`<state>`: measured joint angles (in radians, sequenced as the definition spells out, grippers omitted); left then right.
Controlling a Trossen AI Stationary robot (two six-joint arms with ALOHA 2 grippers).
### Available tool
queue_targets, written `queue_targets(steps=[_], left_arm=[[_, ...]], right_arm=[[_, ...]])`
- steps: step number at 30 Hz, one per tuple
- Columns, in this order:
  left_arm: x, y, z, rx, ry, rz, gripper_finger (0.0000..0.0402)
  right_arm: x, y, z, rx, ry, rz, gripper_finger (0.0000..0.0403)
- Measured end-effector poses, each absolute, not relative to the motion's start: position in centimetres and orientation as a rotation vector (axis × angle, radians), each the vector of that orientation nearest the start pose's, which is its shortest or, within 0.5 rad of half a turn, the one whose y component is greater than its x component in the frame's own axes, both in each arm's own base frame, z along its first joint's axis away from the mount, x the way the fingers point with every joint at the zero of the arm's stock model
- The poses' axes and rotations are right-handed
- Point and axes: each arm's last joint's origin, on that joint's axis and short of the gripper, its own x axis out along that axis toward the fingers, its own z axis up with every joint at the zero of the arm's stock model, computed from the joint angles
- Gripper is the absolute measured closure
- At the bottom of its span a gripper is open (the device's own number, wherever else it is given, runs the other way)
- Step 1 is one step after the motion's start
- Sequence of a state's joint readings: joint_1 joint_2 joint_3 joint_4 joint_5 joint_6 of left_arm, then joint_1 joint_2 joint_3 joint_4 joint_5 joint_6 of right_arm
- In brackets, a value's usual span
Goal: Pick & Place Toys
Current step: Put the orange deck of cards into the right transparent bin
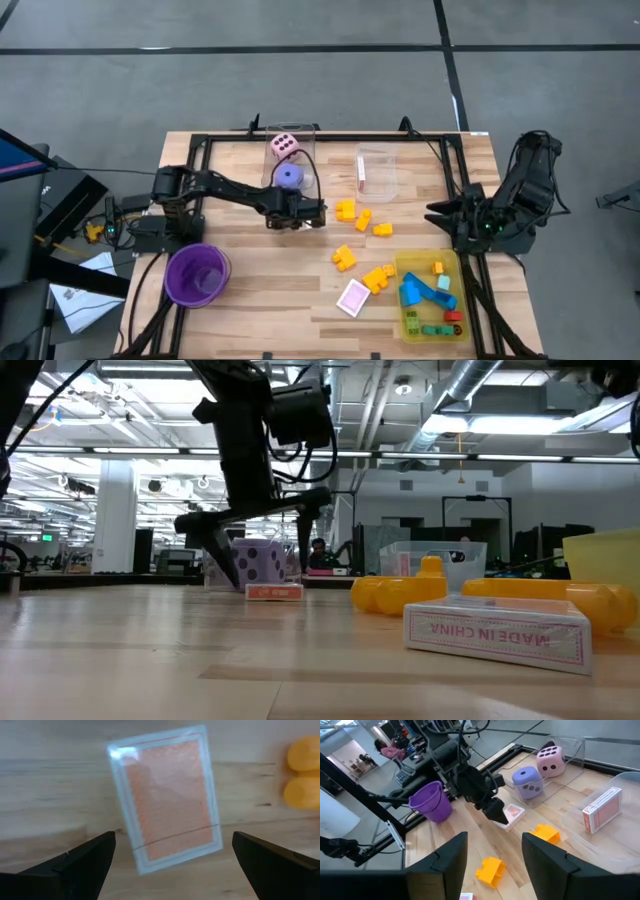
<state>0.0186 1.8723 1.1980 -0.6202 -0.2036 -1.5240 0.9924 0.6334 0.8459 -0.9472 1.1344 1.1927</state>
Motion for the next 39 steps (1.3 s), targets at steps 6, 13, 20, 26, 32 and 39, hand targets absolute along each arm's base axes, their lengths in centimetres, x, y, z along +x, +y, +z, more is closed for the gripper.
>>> queue_targets(steps=[6, 13, 20, 26, 32, 39], left_arm=[[35.5, 1.8, 15.4, -1.182, 0.850, 1.109, 0.0002], [35.4, 2.0, 15.4, -1.181, 0.859, 1.115, 0.0002], [35.7, 2.4, 13.9, -1.197, 0.915, 1.125, 0.0002], [35.5, 1.8, 13.3, -1.181, 0.990, 1.135, 0.0008], [33.7, 1.5, 13.9, -1.072, 1.073, 1.225, 0.0045], [33.6, 1.7, 14.0, -1.014, 1.071, 1.227, 0.0070]], right_arm=[[6.8, 5.6, 31.8, 0.534, 0.222, -0.295, 0.0223], [6.1, 4.6, 31.9, 0.530, 0.219, -0.291, 0.0223], [5.8, 4.1, 32.0, 0.519, 0.212, -0.280, 0.0223], [5.7, 3.9, 32.0, 0.525, 0.210, -0.278, 0.0223], [5.7, 3.9, 32.0, 0.524, 0.210, -0.279, 0.0223], [5.7, 3.9, 32.0, 0.526, 0.209, -0.279, 0.0223]])
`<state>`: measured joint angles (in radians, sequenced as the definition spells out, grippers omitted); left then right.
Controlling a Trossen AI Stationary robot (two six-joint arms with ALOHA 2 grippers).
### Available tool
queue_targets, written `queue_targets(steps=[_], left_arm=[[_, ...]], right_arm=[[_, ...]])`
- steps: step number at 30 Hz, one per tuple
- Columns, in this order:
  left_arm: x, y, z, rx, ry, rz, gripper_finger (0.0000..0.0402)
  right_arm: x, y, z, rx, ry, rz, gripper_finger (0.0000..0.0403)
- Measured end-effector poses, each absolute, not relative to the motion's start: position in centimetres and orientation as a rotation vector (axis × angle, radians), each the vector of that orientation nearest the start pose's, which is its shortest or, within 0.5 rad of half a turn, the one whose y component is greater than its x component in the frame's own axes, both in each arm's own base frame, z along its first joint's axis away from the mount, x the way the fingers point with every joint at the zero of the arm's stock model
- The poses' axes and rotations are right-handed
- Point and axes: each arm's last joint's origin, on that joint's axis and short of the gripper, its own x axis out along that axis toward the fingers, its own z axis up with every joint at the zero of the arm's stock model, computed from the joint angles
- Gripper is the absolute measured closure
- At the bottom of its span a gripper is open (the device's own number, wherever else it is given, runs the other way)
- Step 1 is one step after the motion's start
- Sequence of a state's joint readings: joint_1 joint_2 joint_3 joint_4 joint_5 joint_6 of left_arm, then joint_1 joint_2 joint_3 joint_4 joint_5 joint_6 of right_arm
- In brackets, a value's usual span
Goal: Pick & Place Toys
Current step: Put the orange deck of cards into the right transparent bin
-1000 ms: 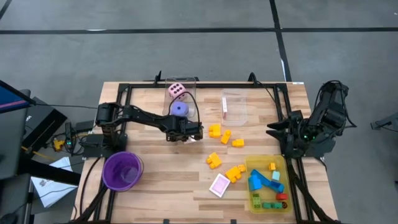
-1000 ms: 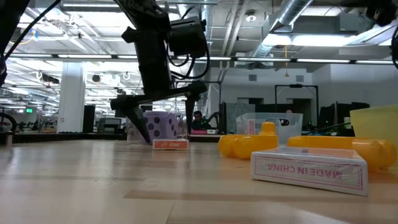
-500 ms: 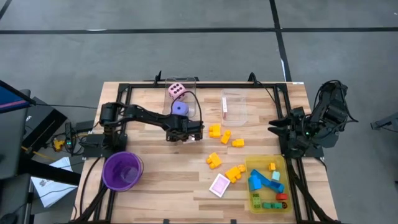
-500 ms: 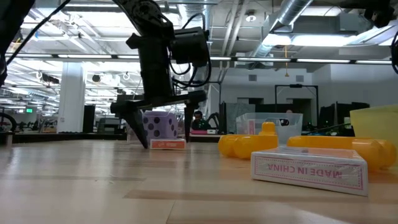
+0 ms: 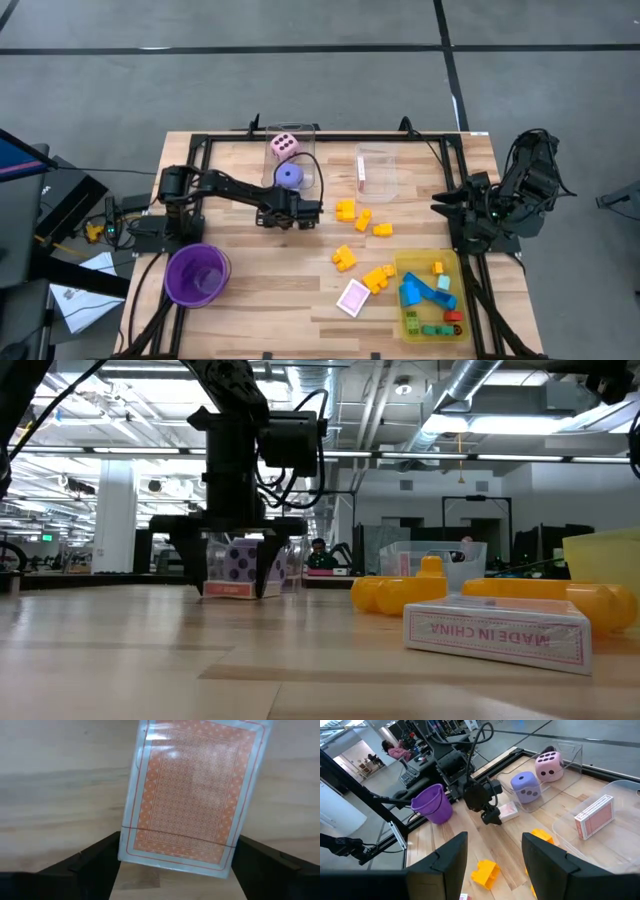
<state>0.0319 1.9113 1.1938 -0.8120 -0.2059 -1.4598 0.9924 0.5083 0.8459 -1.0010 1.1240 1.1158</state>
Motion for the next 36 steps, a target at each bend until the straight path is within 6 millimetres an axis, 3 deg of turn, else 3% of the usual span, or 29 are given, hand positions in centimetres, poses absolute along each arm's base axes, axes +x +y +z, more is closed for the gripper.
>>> queue_targets(steps=[7, 11, 15, 23, 26, 30, 36], left_arm=[[33.7, 2.2, 14.2, -0.851, 1.105, 1.147, 0.0054], [33.7, 2.3, 14.2, -0.837, 1.121, 1.128, 0.0068], [33.7, 1.4, 14.3, -0.833, 1.139, 1.095, 0.0099], [33.8, -1.3, 14.7, -0.853, 1.181, 0.982, 0.0092], [33.7, -2.5, 16.1, -0.876, 1.151, 0.910, 0.0093], [33.5, -3.2, 19.3, -0.934, 1.035, 0.796, 0.0099], [32.7, -3.0, 24.9, -0.995, 0.856, 0.563, 0.0093]], right_arm=[[5.7, 4.0, 32.1, 0.534, 0.205, -0.278, 0.0223], [5.7, 4.0, 32.1, 0.535, 0.204, -0.278, 0.0223], [5.7, 4.0, 32.1, 0.538, 0.202, -0.278, 0.0223], [5.8, 4.1, 32.2, 0.556, 0.198, -0.276, 0.0223], [5.8, 4.1, 32.3, 0.567, 0.194, -0.269, 0.0223], [5.9, 4.4, 32.4, 0.510, 0.224, -0.220, 0.0223], [6.6, 5.5, 33.2, 0.167, 0.225, -0.129, 0.0223]])
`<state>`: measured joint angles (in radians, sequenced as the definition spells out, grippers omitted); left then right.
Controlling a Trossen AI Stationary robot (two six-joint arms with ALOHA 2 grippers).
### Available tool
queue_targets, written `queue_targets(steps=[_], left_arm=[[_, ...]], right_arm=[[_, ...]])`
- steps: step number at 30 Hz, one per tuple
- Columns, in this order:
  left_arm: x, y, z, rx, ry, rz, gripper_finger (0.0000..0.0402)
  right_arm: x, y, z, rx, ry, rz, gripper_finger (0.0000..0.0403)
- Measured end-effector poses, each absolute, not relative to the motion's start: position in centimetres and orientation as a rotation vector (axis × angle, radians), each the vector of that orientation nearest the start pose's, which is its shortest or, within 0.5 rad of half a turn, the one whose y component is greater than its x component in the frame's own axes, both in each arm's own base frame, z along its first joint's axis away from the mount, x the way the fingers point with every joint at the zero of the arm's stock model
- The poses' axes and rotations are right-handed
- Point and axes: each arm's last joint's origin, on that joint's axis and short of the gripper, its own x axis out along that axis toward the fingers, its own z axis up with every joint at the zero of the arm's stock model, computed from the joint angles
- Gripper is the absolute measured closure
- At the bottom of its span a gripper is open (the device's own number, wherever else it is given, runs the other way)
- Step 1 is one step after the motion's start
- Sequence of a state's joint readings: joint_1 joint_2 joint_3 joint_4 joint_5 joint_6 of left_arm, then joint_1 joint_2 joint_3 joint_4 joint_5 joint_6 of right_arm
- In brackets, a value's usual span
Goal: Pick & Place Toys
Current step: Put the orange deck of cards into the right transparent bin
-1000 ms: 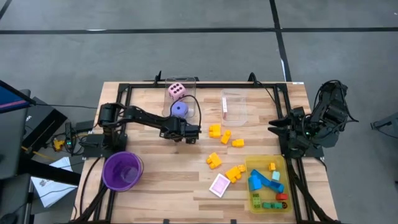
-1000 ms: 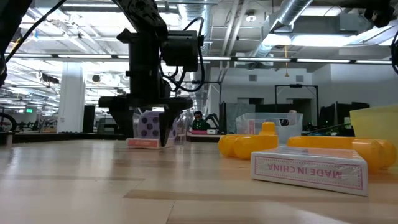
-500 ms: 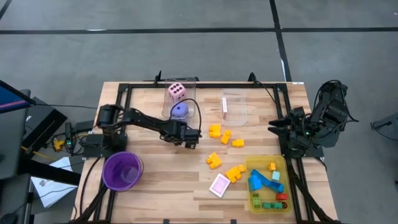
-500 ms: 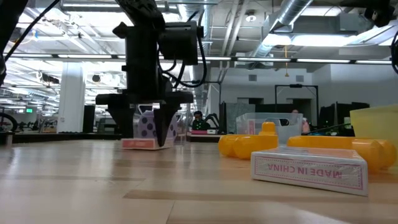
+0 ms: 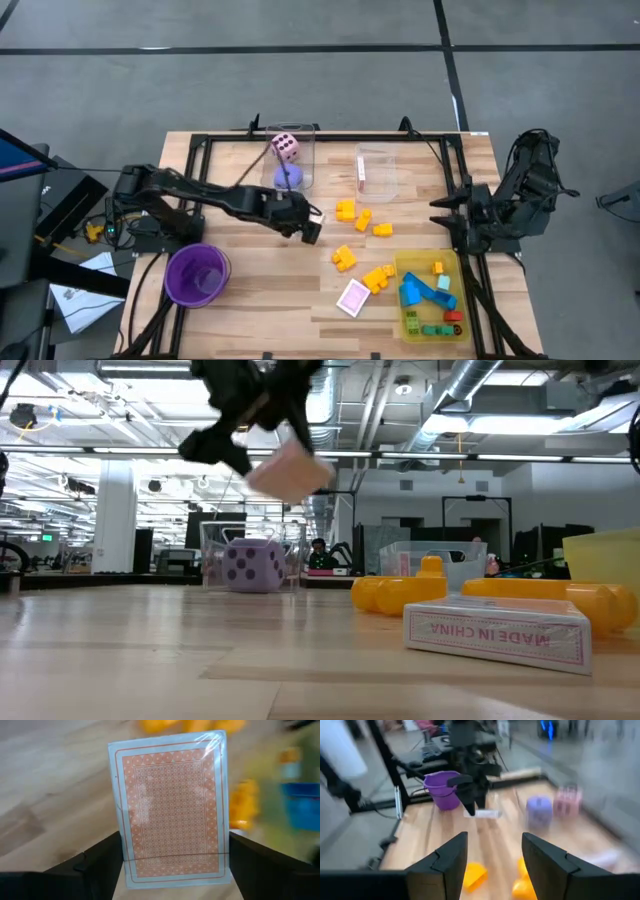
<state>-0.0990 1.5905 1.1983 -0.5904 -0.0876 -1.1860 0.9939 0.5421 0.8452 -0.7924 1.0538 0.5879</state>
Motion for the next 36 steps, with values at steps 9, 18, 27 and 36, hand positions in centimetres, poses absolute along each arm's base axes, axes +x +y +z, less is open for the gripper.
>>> queue_targets(steps=[9, 18, 27, 36], left_arm=[[32.3, -2.5, 27.4, -1.066, 0.820, 0.345, 0.0092], [33.3, -3.0, 28.7, -1.124, 0.756, 0.119, 0.0091], [33.4, -3.1, 29.0, -1.130, 0.737, 0.075, 0.0091], [33.5, -3.8, 29.3, -1.145, 0.766, -0.029, 0.0090]], right_arm=[[9.2, 7.2, 35.9, -0.177, 0.124, -0.177, 0.0238], [12.7, 7.7, 39.5, -0.231, 0.148, -0.012, 0.0247], [18.8, 7.9, 40.9, -0.253, 0.309, 0.213, 0.0216], [24.1, 8.5, 41.0, -0.351, 0.468, 0.424, 0.0184]])
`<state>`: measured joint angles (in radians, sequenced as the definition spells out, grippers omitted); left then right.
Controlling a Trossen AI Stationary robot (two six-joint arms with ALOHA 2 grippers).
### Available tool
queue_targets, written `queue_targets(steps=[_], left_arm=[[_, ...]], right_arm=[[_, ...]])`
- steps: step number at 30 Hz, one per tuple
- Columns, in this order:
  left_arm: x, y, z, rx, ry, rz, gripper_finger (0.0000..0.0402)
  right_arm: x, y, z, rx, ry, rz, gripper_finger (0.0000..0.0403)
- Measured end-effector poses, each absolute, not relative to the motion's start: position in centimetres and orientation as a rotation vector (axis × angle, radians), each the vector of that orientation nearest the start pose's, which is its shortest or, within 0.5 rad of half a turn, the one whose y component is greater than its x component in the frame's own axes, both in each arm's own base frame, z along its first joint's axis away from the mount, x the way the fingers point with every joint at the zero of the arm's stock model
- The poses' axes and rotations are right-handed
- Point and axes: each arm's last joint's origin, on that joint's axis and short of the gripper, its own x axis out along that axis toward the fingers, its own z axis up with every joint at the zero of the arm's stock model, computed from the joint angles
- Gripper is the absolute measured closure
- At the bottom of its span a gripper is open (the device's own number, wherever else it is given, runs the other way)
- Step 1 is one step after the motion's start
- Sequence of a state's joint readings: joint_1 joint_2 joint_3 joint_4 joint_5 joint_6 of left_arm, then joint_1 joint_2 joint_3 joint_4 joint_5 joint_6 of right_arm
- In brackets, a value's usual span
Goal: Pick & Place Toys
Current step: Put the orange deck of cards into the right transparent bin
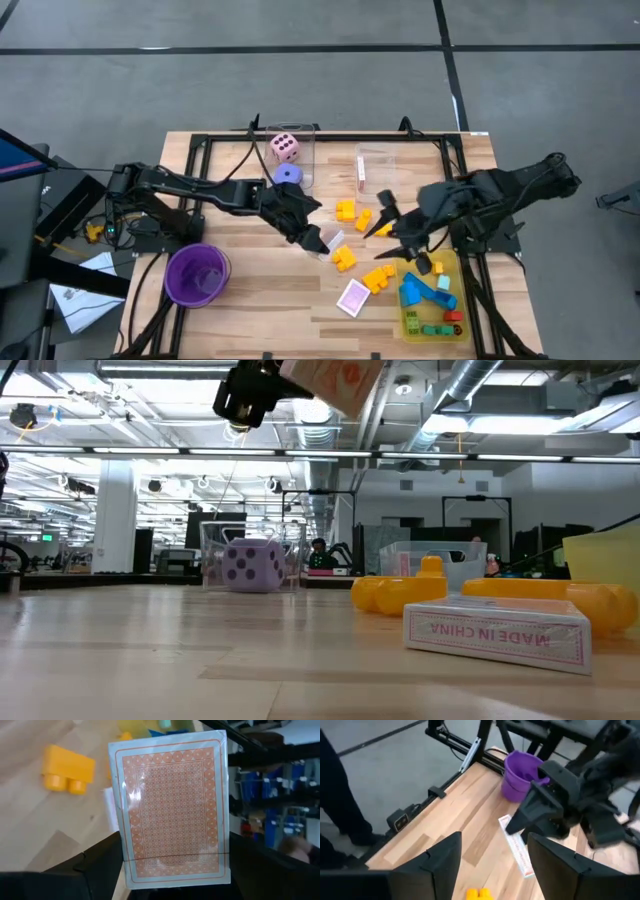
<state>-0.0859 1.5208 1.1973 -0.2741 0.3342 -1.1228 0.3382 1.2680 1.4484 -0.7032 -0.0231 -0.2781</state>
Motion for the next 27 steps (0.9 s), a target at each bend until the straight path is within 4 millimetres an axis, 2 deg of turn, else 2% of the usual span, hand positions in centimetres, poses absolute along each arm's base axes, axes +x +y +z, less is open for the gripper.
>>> queue_targets(steps=[10, 14, 27], left_arm=[[34.2, -4.3, 30.8, -1.188, 0.659, -0.199, 0.0090], [34.2, -4.3, 30.9, -1.206, 0.666, -0.211, 0.0087], [34.5, -4.4, 31.7, -1.234, 0.609, -0.289, 0.0091]], right_arm=[[27.9, 8.3, 40.6, -0.452, 0.495, 0.504, 0.0182], [28.9, 8.4, 40.0, -0.447, 0.514, 0.539, 0.0182], [29.6, 7.5, 40.1, -0.465, 0.516, 0.515, 0.0182]])
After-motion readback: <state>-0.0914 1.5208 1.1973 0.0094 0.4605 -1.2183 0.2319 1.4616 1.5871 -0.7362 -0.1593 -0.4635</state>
